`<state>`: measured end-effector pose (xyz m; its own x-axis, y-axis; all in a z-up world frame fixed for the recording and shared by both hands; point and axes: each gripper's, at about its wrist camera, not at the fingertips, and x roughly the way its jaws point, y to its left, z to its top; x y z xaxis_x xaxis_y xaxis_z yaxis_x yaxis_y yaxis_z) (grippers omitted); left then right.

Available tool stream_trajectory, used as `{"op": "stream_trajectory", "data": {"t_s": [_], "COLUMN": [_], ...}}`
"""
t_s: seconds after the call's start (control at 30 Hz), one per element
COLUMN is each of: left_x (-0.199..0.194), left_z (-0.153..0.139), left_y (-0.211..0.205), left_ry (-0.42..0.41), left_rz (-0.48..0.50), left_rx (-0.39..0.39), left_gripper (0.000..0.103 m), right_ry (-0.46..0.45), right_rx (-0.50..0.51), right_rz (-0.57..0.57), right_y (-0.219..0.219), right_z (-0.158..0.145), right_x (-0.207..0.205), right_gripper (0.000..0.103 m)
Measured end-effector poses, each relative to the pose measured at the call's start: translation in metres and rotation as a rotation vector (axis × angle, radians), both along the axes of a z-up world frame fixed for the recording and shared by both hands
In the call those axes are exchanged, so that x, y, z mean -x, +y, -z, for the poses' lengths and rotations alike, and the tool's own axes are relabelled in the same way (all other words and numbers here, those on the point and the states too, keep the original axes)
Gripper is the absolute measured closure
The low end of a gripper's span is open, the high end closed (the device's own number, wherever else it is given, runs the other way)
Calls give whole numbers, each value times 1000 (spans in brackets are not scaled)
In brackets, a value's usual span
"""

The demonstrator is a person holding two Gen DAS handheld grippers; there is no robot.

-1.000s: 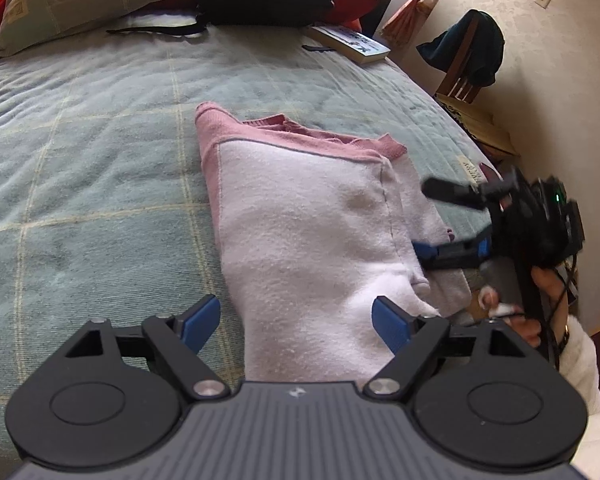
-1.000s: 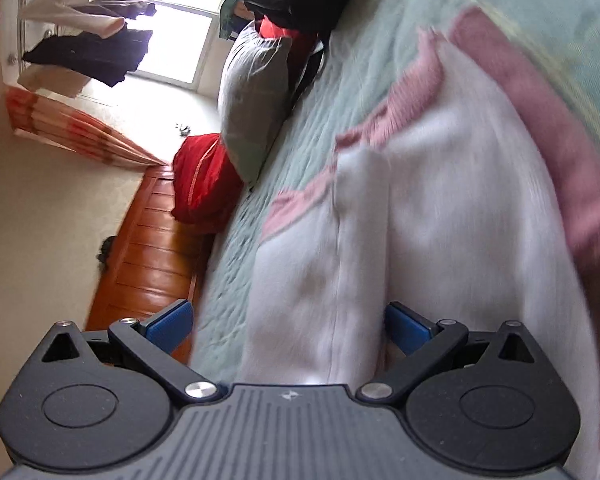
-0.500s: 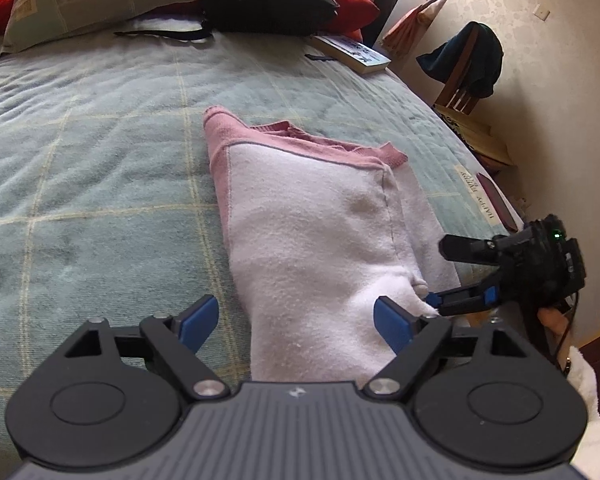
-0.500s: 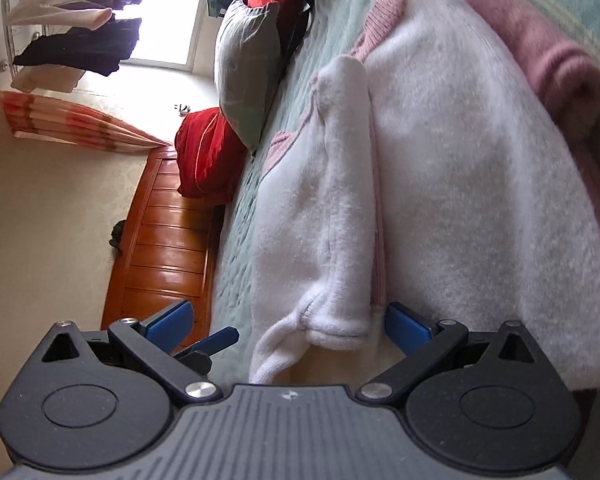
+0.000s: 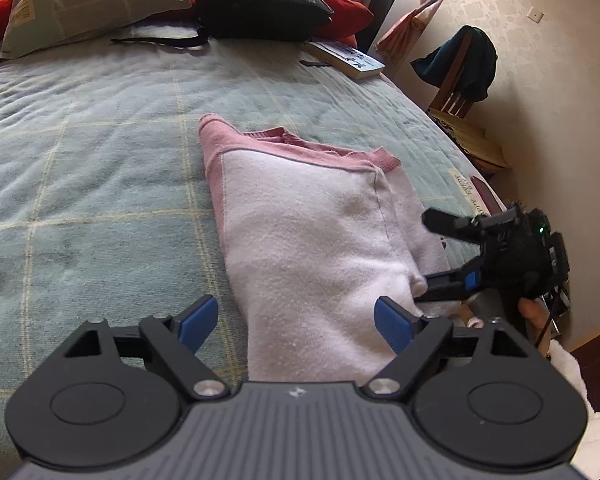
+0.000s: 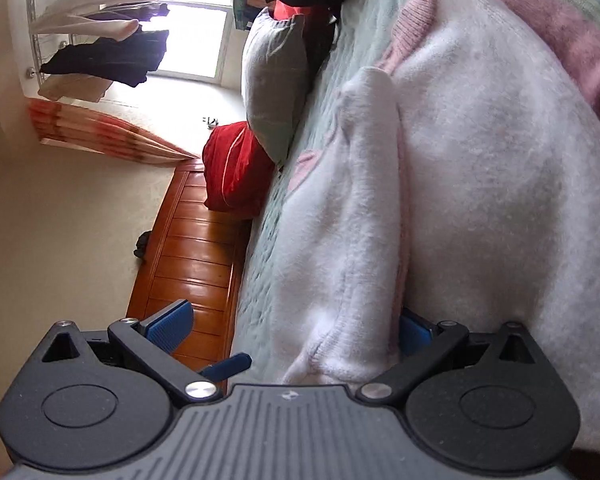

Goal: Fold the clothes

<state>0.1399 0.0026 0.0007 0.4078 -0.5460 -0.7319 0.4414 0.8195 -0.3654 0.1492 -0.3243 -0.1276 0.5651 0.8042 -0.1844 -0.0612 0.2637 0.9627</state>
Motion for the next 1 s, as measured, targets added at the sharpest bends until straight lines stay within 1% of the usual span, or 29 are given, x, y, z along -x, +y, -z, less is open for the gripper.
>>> {"op": "stream_trajectory", "data": {"t_s": [0.1, 0.2, 0.27, 0.37, 0.4, 0.47, 0.5, 0.53, 0.57, 0.63, 0.67, 0.7, 0.73, 0.77, 0.8, 0.83, 0.87, 0.9, 0.93, 0.97, 1.0], "left_x": [0, 0, 0, 0, -1, -1, -1, -2, -2, -2, -2, -1, 0, 1, 1, 2, 2, 3, 4, 5, 6], "left_z": [1, 2, 3, 5, 6, 7, 8, 9, 10, 11, 11, 9, 8, 6, 5, 4, 2, 1, 1, 1, 0], "left_y": [2, 1, 1, 2, 3, 3, 4, 4, 4, 5, 5, 5, 5, 6, 6, 6, 5, 4, 2, 0, -2], "left_ry": [3, 6, 8, 15, 17, 22, 24, 27, 29, 34, 32, 25, 19, 16, 12, 9, 6, 1, -2, -6, -10], "left_rz": [-4, -3, -1, -4, -5, -7, -8, -9, -9, -11, -9, -6, -1, 2, 6, 9, 12, 17, 24, 31, 38], "left_rx": [3, 7, 10, 14, 16, 19, 20, 22, 23, 26, 26, 26, 30, 35, 40, 42, 41, 37, 34, 30, 27], "left_gripper": [18, 18, 18, 18, 18, 18, 18, 18, 18, 18, 18, 18, 18, 18, 18, 18, 18, 18, 18, 18, 18], "right_ry": [-48, -67, -48, -44, -46, -51, -58, -67, -75, -81, -56, -38, -52, -72, -80, -83, -84, -71, -58, -43, -21], "right_rx": [36, 60, 54, -14, 2, 34, 54, 65, 64, 34, 22, 14, 29, 61, 99, 127, 149, 141, 133, 123, 104], "right_rz": [1, -8, -30, -12, -5, 9, 18, 30, 37, 45, 53, 58, 46, 34, 31, 32, 34, 41, 49, 56, 63], "right_y": [2, -1, -3, -11, -11, -11, -10, -12, -14, -17, -17, -16, -13, -9, -4, 0, 2, -1, -5, -8, -10], "right_z": [-16, -18, -6, 12, 13, 14, 16, 20, 25, 29, 26, 23, 16, 10, 8, 10, 12, 17, 21, 25, 25], "right_x": [-6, -18, -29, -32, -30, -25, -23, -19, -16, -14, -14, -14, -15, -15, -16, -17, -17, -17, -17, -18, -18], "right_gripper": [0, 0, 0, 1, 3, 21, 26, 36, 42, 42, 41, 37, 26, 23, 23, 28, 38, 45, 58, 68, 69]}}
